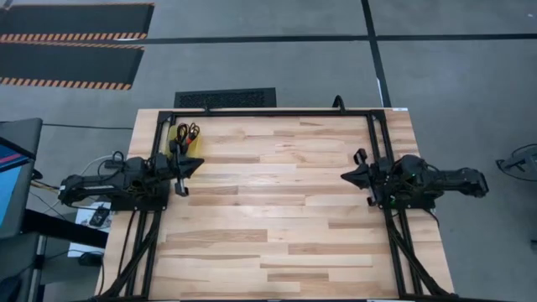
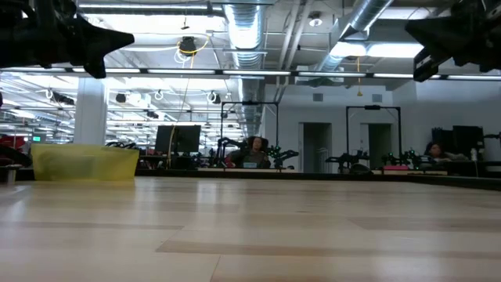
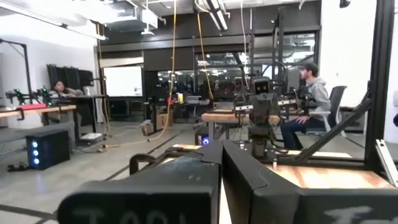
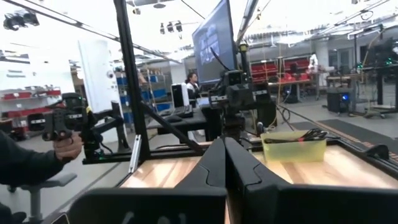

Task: Pick and place USB-C Cables
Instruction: Return to Home Position

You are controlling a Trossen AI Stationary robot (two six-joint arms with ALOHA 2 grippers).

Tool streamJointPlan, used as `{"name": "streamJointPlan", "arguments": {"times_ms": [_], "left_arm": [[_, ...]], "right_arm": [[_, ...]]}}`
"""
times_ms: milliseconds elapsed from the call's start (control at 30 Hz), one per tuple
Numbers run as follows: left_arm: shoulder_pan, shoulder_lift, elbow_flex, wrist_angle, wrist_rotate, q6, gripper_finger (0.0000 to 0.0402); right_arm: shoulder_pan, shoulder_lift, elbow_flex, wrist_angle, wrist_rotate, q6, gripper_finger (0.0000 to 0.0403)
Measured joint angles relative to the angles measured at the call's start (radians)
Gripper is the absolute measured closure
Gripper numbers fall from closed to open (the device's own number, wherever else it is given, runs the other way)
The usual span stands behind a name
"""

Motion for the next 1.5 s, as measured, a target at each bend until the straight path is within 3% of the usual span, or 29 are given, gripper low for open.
{"name": "streamJointPlan", "arguments": {"times_ms": [233,500,800,967,1233,1500], "left_arm": [[-0.001,0.001,0.000,-0.003,0.019,-0.029,0.0401],[-0.040,0.001,-0.001,-0.072,-0.011,-0.086,0.0401],[-0.186,0.001,-0.002,-0.093,-0.059,-0.078,0.0401],[-0.255,0.001,-0.002,-0.163,0.010,0.021,0.0401],[-0.234,0.001,-0.003,-0.193,0.018,0.045,0.0401],[-0.140,0.001,-0.004,-0.193,0.023,0.056,0.0401]], "right_arm": [[0.022,0.000,-0.020,-0.023,0.003,0.026,0.0395],[0.065,0.002,-0.023,-0.095,0.085,0.038,0.0395],[0.109,0.002,-0.024,-0.103,0.108,0.034,0.0395],[0.133,0.002,-0.025,-0.102,0.106,0.001,0.0395],[0.159,0.002,-0.025,-0.100,0.105,-0.061,0.0394],[0.168,0.002,-0.026,-0.165,0.105,-0.073,0.0379]]}}
